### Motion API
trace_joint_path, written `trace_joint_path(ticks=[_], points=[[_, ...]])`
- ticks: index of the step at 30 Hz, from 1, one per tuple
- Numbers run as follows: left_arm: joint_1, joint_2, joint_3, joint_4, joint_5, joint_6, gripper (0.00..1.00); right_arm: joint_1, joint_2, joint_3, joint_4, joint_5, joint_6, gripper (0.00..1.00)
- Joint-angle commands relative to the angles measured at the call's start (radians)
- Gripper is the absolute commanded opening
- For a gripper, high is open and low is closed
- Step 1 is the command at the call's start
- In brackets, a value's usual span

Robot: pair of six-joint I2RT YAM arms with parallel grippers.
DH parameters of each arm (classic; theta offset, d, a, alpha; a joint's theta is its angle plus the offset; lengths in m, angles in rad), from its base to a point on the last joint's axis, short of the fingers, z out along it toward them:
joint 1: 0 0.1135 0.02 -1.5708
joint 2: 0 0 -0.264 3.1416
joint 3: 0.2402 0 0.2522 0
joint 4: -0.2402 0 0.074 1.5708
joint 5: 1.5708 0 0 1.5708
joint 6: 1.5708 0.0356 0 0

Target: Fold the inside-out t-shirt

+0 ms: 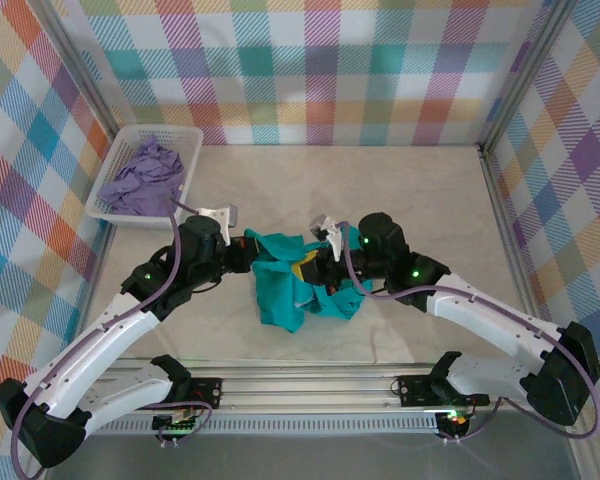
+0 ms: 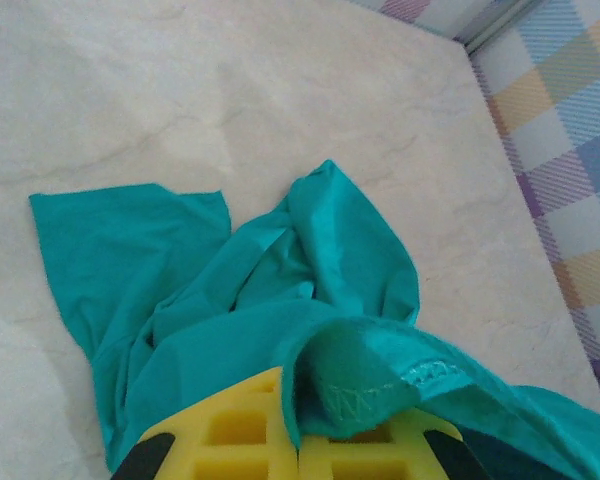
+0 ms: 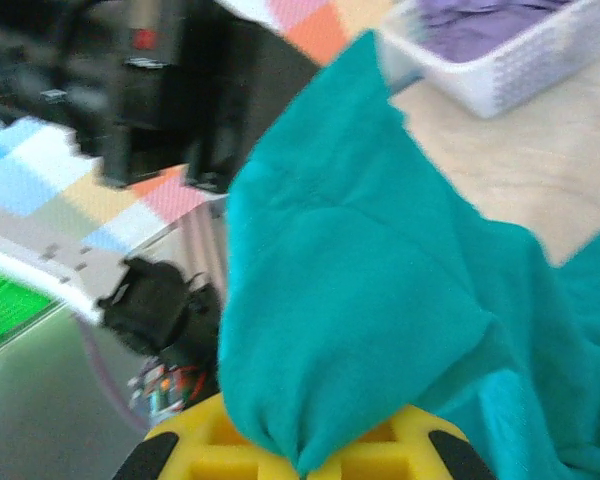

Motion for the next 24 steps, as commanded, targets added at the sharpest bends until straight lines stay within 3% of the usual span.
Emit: trace_joint_path(ticks=[1, 7, 9, 16, 20, 24], points=[[-0.011, 0.005, 0.039, -0.054, -0.049, 0.023, 0.00, -0.007, 0.051, 0.048, -0.023, -0.292, -0.138, 0.02], [-0.007, 0.080, 0.083, -0.100, -0.076, 0.054, 0.00, -0.007, 0.099, 0.086, -0.047, -0.399, -0.222, 0.00], [-0.006, 0.103, 0.088, -0.103, -0.052, 0.072, 0.05, -0.007, 0.120, 0.105, -0.056, -0.390, -0.234, 0.00], [-0.005, 0.065, 0.103, -0.163, 0.023, 0.191, 0.41, -0.038, 0.163, 0.124, -0.046, -0.329, -0.193, 0.00], [0.002, -0.014, 0.112, -0.209, 0.016, 0.254, 0.54, -0.046, 0.163, 0.115, -0.029, -0.297, -0.166, 0.00], [0.005, -0.069, 0.123, -0.224, 0.082, 0.311, 0.59, -0.048, 0.169, 0.112, -0.021, -0.277, -0.146, 0.00]])
